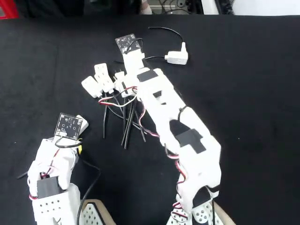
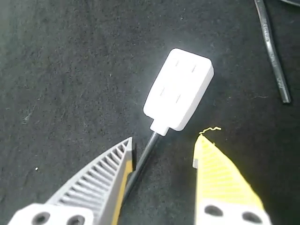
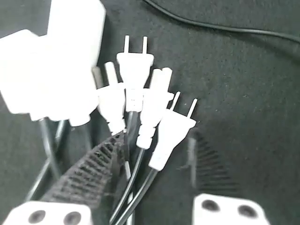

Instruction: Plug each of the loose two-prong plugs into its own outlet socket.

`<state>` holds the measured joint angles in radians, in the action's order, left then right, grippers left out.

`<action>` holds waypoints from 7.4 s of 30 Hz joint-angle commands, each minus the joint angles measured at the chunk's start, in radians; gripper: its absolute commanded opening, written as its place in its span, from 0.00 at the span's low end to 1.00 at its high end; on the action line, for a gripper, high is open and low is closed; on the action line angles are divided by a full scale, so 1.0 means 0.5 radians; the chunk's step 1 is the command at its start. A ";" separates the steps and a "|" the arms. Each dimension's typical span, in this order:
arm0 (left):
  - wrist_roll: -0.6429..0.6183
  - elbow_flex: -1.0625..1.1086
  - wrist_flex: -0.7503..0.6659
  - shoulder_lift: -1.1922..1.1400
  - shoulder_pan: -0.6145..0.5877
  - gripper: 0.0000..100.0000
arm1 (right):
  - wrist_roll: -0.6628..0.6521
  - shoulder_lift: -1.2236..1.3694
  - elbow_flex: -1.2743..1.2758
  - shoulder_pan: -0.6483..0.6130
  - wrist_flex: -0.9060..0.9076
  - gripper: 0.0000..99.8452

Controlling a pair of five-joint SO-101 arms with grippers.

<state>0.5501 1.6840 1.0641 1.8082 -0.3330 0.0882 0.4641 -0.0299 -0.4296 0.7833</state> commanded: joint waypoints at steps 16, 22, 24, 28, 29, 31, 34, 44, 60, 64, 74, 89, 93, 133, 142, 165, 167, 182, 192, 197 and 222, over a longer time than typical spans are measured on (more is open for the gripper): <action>0.009 0.029 0.012 0.018 0.017 0.21 | 0.040 0.339 -0.345 0.095 0.273 0.14; 0.009 0.029 0.012 0.018 0.017 0.21 | 0.040 0.339 -0.345 -0.009 0.457 0.14; 0.009 0.029 0.012 0.018 0.017 0.21 | 0.040 0.333 -0.351 -0.003 0.445 0.13; 0.009 0.029 0.012 0.018 0.020 0.21 | 0.040 0.327 -0.388 0.055 0.463 0.01; 0.009 0.029 0.012 0.018 0.023 0.21 | 0.040 0.327 -0.394 0.068 0.491 0.02; 0.009 0.029 0.012 0.018 0.026 0.21 | 0.037 0.324 -0.410 0.071 0.565 0.01; 0.009 0.029 0.012 0.018 0.026 0.21 | 0.021 0.269 -0.499 0.052 0.844 0.01; 0.009 0.029 0.012 0.018 0.029 0.21 | -0.881 -0.499 -0.333 0.003 1.227 0.01; 0.009 0.029 0.012 0.018 0.029 0.21 | -2.344 -0.956 0.671 -0.215 0.884 0.19; 0.012 0.029 0.012 0.018 0.029 0.21 | -2.341 -1.115 0.738 -0.227 0.875 0.25; 0.012 0.029 0.012 0.018 0.029 0.21 | -1.381 -1.370 0.941 -0.193 0.887 0.04; 0.012 0.029 0.012 0.018 0.026 0.21 | 0.445 -1.370 1.204 -0.264 0.672 0.26; 0.012 0.029 0.012 0.018 0.026 0.21 | 1.326 -1.370 1.352 -0.288 0.279 0.35; 0.012 0.029 0.012 0.018 0.026 0.21 | 2.308 -0.674 1.158 -0.387 -0.117 0.15; 0.012 0.029 0.012 0.018 0.029 0.21 | 2.397 -0.526 1.042 -0.273 -0.215 0.15; 0.012 0.029 0.012 0.018 0.032 0.21 | 1.881 -0.720 0.928 -0.273 0.344 0.01; 0.012 0.029 0.012 0.018 0.032 0.21 | 1.553 -0.827 0.934 -0.264 0.460 0.01; 0.012 0.029 0.012 0.018 0.032 0.21 | -0.605 -0.667 0.830 -0.307 0.614 0.11; 0.012 0.029 0.012 0.018 0.029 0.21 | -0.795 -0.649 0.621 -0.304 1.175 0.19; 0.012 0.029 0.012 0.018 0.026 0.21 | -0.982 -0.649 0.680 -0.292 1.224 0.15; 0.012 0.032 0.012 0.018 0.023 0.21 | -1.749 -0.649 1.020 -0.071 0.813 0.15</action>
<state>0.5501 1.6840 1.0641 1.8082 -0.3268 -0.8048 0.1527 0.4795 -0.4618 1.2252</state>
